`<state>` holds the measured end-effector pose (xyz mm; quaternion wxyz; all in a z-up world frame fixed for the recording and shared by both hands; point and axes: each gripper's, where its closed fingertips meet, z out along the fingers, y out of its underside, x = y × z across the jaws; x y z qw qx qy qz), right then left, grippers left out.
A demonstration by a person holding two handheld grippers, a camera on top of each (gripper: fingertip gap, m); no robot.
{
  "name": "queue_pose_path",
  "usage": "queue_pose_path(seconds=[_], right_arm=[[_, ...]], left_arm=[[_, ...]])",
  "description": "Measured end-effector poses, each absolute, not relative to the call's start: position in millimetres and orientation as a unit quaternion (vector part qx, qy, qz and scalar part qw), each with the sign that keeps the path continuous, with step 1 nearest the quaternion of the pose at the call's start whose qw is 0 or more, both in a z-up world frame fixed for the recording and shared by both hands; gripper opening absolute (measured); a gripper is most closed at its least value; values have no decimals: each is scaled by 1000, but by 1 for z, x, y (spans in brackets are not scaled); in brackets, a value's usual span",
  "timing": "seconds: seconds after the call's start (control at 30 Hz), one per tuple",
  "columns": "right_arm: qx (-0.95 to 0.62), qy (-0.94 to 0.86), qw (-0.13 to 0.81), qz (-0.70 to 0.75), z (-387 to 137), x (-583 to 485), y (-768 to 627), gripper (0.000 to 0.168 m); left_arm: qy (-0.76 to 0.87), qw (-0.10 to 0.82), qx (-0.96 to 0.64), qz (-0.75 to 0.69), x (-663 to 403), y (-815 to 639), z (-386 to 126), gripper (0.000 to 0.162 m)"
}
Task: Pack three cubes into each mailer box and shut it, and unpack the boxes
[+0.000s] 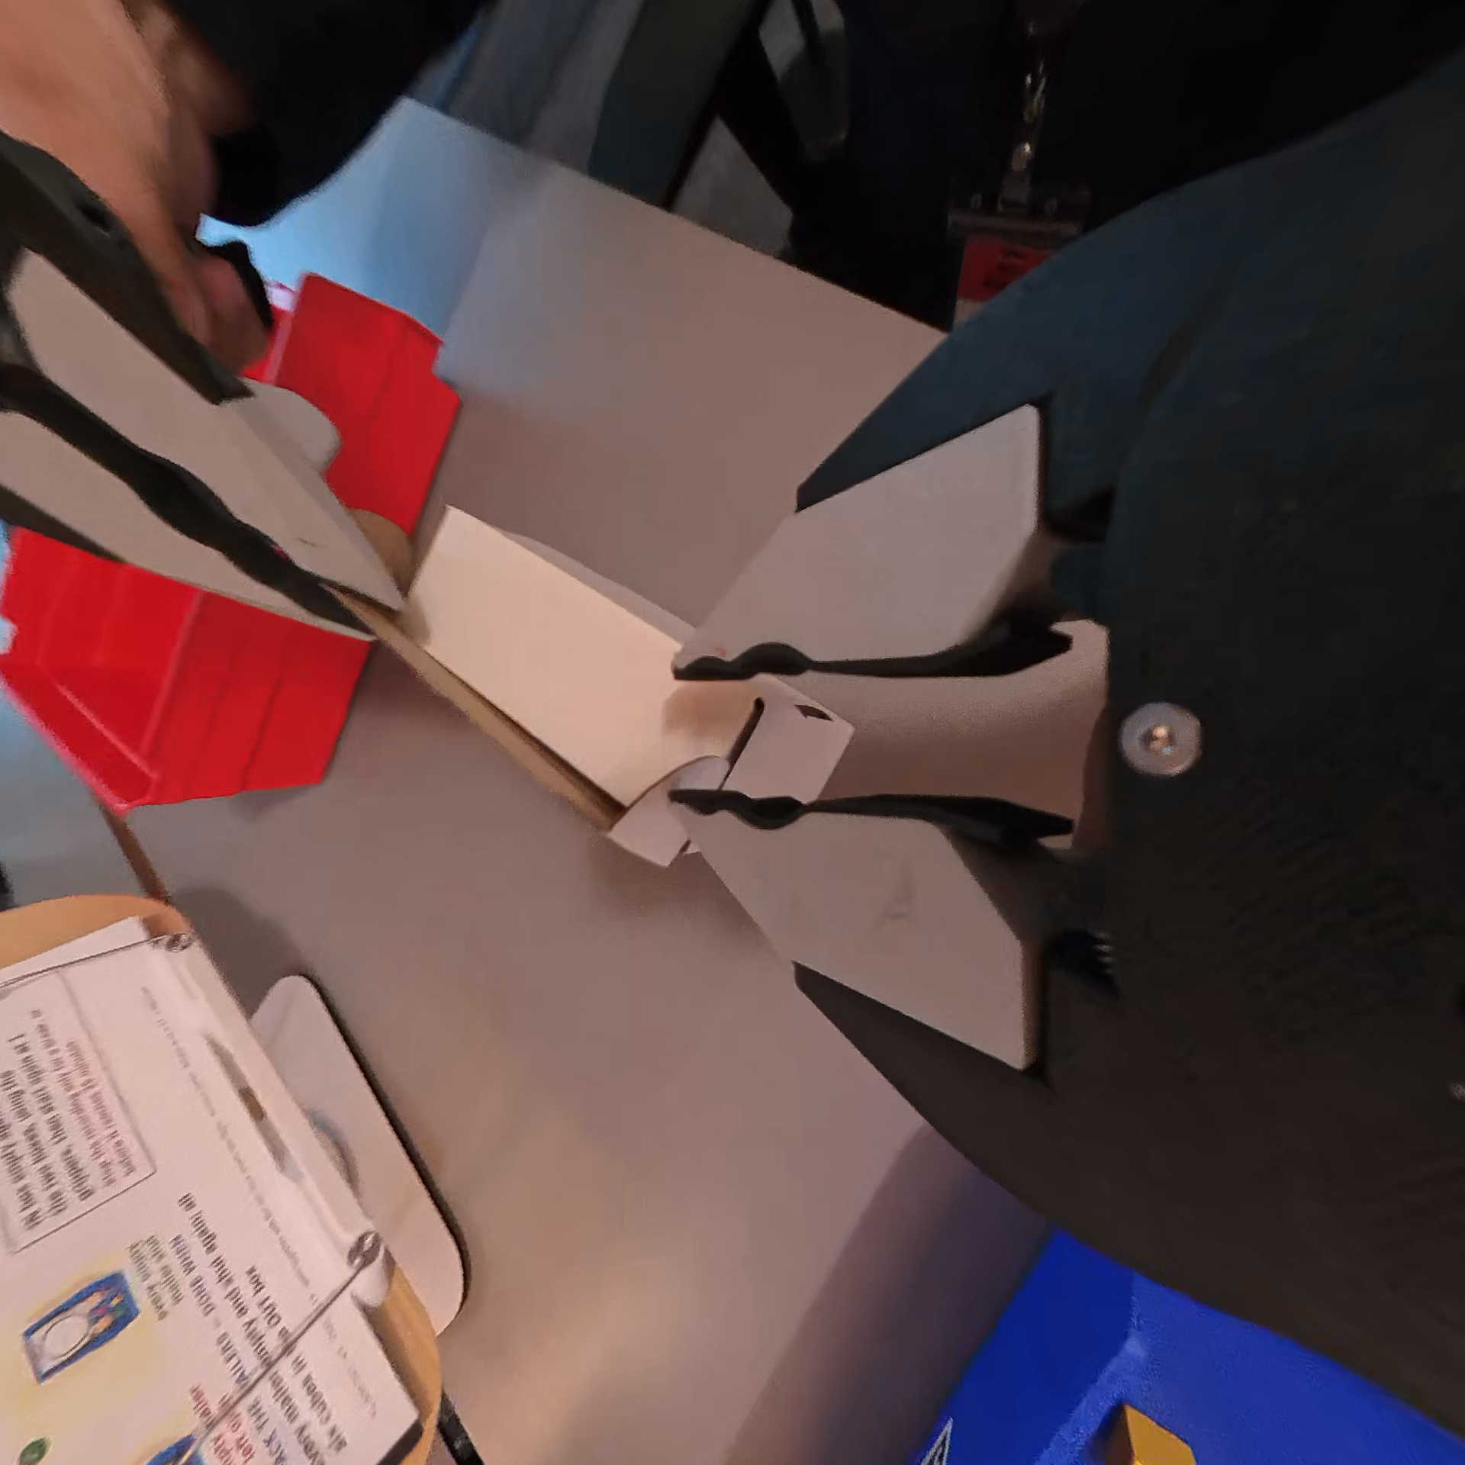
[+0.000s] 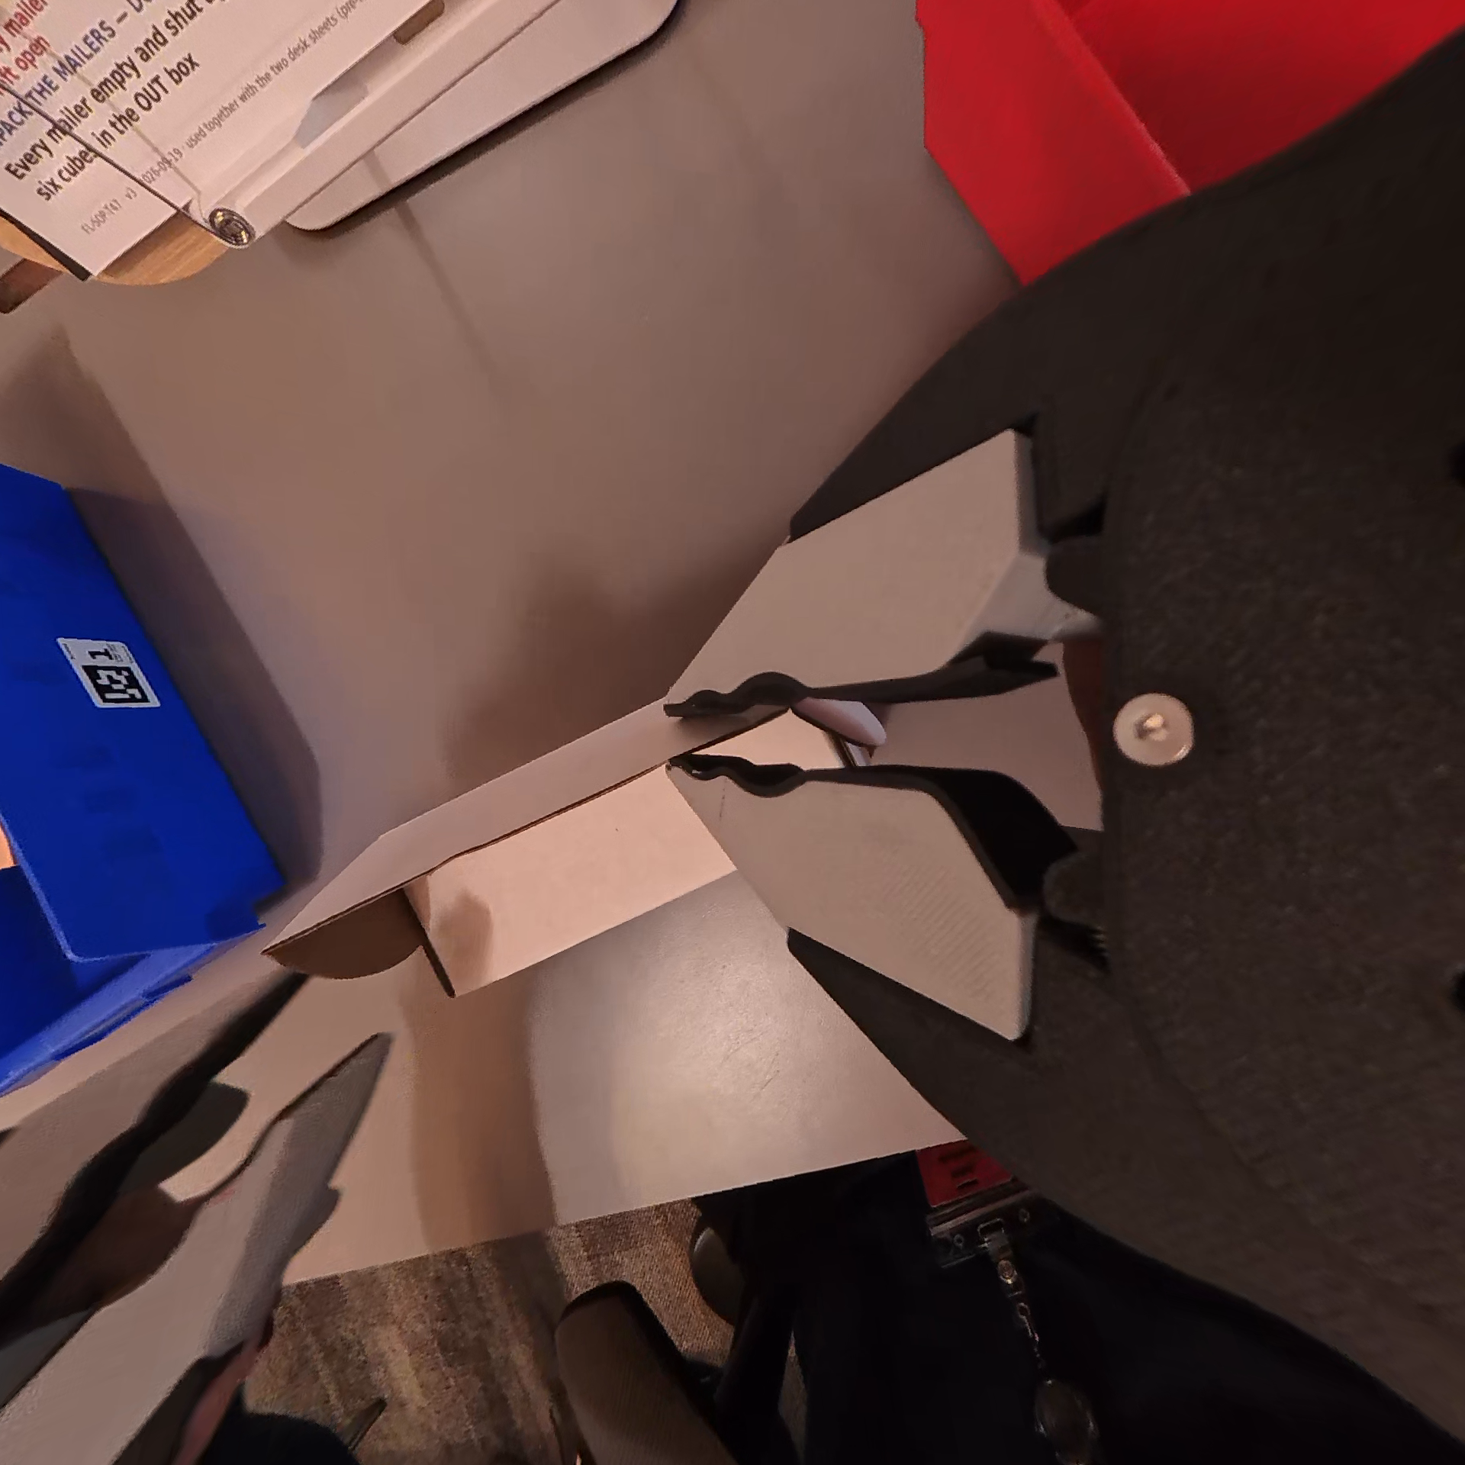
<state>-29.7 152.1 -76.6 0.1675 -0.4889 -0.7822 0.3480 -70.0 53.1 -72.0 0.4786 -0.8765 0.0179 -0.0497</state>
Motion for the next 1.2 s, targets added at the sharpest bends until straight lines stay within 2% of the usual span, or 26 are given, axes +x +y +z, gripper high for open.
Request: queue_pose_path(seconds=[0.1, 0.2, 0.53, 0.8, 1.0, 1.2], right_arm=[[-486, -785, 167, 346, -77, -29, 151, 7], [-486, -785, 166, 346, -77, -29, 150, 7], [-486, -784, 164, 349, -76, -29, 148, 7], [-483, -784, 165, 352, -78, -26, 145, 10], [-485, -774, 173, 368, -77, -27, 144, 12], [-485, -767, 164, 386, -77, -24, 142, 16]], left_arm=[[-8, 522, -851, -56, -86, 52, -46, 23], [-67, 564, -821, -54, -111, 57, -23, 1], [-69, 510, -856, -60, -102, 83, -61, 0], [-81, 536, -837, -77, -94, 79, -66, 0], [-52, 542, -839, 2, -101, 85, -62, 4], [-32, 525, -848, 58, -103, 90, -67, 0]])
